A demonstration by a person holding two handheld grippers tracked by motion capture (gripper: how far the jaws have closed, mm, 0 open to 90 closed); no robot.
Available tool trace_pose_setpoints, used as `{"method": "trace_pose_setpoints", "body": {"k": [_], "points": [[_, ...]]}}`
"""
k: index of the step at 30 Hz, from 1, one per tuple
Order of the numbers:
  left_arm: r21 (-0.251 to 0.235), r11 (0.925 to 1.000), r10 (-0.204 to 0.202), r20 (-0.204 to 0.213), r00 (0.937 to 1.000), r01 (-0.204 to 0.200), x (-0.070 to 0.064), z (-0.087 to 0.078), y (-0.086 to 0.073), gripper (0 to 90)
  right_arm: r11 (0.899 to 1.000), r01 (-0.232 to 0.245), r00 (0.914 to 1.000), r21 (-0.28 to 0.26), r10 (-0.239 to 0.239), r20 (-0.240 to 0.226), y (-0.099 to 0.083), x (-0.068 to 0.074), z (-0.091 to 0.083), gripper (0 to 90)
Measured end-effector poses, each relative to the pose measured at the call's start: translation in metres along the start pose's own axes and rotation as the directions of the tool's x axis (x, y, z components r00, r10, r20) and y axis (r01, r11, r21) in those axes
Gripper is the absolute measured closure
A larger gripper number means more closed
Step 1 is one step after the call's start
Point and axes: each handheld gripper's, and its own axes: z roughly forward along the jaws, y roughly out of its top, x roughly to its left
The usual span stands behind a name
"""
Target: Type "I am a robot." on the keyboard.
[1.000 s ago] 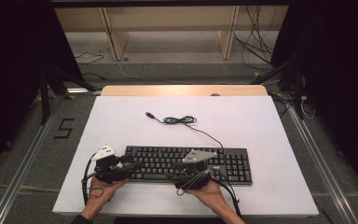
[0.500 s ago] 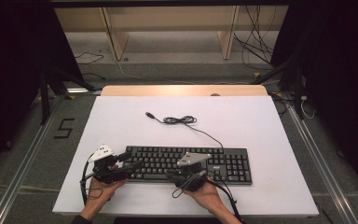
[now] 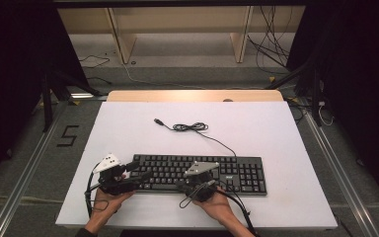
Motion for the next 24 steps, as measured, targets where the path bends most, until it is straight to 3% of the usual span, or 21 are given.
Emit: {"method": "trace_pose_setpoints", "body": {"k": [24], "points": [[-0.002, 1.0000, 0.004, -0.003, 1.0000, -0.004, -0.0003, -0.0008, 0.0001, 29.0, 1.000, 0.014, 0.9998, 0.024, -0.014, 0.014, -0.0030, -0.0004, 0.0068, 90.0]]}}
